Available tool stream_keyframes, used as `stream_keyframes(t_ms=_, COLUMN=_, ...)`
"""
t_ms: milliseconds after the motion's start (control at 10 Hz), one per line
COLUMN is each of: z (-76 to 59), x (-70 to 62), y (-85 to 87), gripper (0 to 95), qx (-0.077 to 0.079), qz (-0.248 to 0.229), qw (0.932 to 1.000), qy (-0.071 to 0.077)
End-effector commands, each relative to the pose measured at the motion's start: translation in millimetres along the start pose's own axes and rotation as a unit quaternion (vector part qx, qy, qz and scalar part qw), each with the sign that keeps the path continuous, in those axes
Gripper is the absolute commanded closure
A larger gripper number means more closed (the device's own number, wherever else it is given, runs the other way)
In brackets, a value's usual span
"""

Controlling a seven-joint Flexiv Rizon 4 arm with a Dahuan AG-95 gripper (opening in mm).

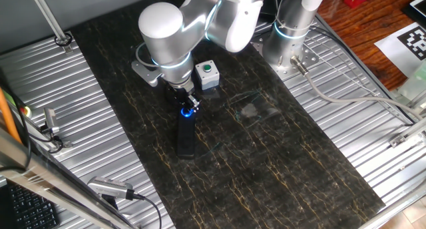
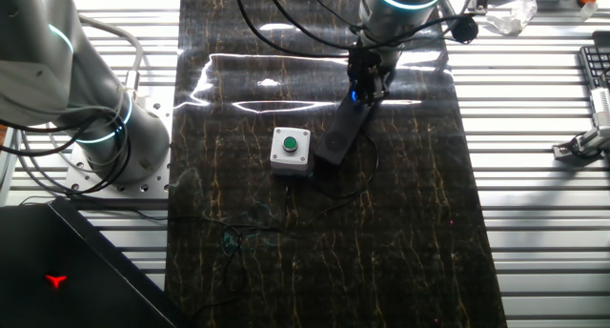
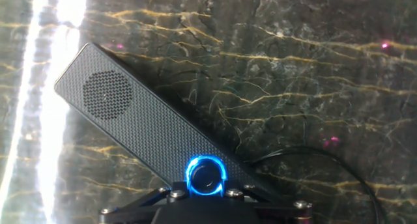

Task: Turn the knob to decrease the volume of the speaker

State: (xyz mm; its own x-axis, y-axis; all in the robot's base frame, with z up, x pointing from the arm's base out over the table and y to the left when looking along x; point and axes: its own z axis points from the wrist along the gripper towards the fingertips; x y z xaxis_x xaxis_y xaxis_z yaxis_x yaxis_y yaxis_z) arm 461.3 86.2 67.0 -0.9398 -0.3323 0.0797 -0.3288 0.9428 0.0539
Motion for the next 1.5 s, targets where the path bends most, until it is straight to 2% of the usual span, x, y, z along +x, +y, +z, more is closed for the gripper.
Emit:
stream_keyframes(t_ms=100, z=0.6, x=-0.5, y=0.4, gripper=76.0, qx=0.003, qz=-0.027, qw=0.9996, qy=0.001)
stream_keyframes(t_ms=300, z=0.6, x=-0.5, y=0.4, gripper=76.0, qx=0.005, qz=-0.062, qw=0.9981, qy=0.002)
stream_keyframes(t_ms=600, z=0.6, x=-0.5, y=0.4, gripper=76.0, qx=0.010, qz=-0.148, qw=0.9890, qy=0.005)
stream_keyframes(t_ms=700, z=0.5, x=-0.5, y=0.3, gripper=95.0, qx=0.013, qz=-0.184, qw=0.9828, qy=0.007)
stream_keyframes(t_ms=800, z=0.5, x=-0.4, y=0.2, gripper=95.0, qx=0.015, qz=-0.191, qw=0.9814, qy=0.008)
stream_keyframes(t_ms=900, z=0.2, x=-0.2, y=-0.2, gripper=95.0, qx=0.018, qz=-0.240, qw=0.9705, qy=0.011)
stream_keyframes(t_ms=1100, z=-0.2, x=0.3, y=-1.1, gripper=95.0, qx=0.018, qz=-0.293, qw=0.9559, qy=0.013)
stream_keyframes(t_ms=1300, z=-0.3, x=0.4, y=-1.2, gripper=95.0, qx=0.017, qz=-0.355, qw=0.9347, qy=0.010)
stream_keyframes(t_ms=1500, z=-0.2, x=0.4, y=-1.2, gripper=95.0, qx=0.019, qz=-0.382, qw=0.9238, qy=0.007)
